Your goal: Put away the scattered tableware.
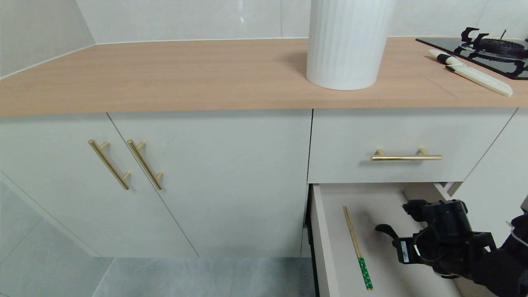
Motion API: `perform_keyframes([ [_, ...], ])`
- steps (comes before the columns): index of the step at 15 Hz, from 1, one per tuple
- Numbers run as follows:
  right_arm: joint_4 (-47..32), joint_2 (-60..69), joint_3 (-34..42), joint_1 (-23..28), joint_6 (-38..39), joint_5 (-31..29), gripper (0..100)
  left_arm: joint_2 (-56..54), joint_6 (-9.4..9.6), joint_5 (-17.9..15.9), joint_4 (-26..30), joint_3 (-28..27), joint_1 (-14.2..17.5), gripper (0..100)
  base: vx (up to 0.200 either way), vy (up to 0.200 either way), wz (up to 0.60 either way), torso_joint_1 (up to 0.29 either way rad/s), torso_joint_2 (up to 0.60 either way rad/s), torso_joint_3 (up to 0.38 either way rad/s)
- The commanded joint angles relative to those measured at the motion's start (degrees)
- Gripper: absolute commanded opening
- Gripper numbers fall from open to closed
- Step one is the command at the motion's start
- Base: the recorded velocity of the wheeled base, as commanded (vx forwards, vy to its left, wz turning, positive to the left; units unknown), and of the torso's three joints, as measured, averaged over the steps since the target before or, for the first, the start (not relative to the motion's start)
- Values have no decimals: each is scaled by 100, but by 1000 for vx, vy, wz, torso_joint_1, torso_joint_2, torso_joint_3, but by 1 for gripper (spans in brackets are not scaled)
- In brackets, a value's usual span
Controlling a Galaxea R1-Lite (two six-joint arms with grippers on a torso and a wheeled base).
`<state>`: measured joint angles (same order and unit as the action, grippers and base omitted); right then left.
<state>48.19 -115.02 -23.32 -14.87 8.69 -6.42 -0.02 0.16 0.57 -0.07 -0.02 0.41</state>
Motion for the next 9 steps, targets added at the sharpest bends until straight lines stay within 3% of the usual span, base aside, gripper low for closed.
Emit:
perform_keyframes([
  [1,103,-522,82,-68,1,-61,0,2,2,4,-1,-6,2,100,0,0,0,0,0,0],
  [9,226,-689,73,-60,10,-87,0,2,2,4,-1,-6,2,100,0,0,0,0,0,0],
])
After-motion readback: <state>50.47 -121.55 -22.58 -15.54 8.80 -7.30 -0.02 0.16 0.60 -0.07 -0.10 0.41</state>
